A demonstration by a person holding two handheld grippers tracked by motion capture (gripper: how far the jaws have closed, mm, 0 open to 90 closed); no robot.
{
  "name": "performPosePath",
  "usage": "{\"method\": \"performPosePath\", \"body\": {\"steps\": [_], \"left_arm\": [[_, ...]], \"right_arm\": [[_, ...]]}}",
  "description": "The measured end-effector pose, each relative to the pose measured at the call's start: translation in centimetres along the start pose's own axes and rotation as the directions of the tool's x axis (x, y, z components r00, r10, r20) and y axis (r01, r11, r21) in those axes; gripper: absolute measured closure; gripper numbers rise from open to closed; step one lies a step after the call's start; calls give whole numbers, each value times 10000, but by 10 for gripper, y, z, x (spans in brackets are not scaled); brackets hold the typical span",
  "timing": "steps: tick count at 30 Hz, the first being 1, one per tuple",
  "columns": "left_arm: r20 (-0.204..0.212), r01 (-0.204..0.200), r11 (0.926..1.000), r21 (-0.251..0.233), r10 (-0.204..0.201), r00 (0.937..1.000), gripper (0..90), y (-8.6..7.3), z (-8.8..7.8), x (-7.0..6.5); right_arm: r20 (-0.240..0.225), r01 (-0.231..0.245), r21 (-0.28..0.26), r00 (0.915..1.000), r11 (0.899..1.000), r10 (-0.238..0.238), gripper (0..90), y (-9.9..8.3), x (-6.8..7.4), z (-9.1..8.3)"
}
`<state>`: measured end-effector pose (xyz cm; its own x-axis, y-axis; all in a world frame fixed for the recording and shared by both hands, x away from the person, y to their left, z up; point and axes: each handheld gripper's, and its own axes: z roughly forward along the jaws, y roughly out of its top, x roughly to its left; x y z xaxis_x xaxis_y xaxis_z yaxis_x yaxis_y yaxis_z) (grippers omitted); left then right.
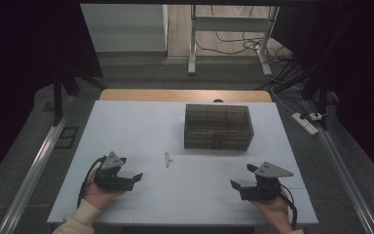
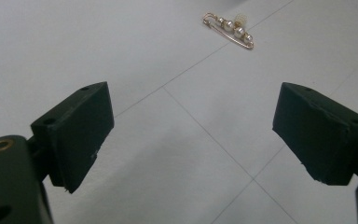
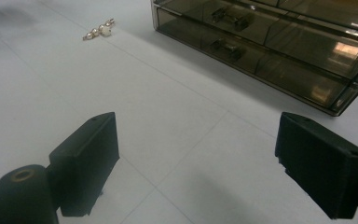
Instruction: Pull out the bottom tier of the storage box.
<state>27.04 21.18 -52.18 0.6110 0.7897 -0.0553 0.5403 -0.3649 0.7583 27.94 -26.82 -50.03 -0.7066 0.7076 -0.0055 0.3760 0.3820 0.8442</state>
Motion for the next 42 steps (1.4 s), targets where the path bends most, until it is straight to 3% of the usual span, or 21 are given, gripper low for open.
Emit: {"method": "performPosePath", "body": {"steps": [11, 42], "left_arm": [[-6, -41, 10000, 23, 41, 10000, 115, 0, 0, 0], [91, -162, 9998, 130, 161, 9998, 116, 0, 3, -2]], "right_arm": [[94, 115, 34, 9999, 9999, -116, 141, 1, 5, 3], [-227, 347, 42, 9991, 9994, -346, 142, 7, 25, 22]]}}
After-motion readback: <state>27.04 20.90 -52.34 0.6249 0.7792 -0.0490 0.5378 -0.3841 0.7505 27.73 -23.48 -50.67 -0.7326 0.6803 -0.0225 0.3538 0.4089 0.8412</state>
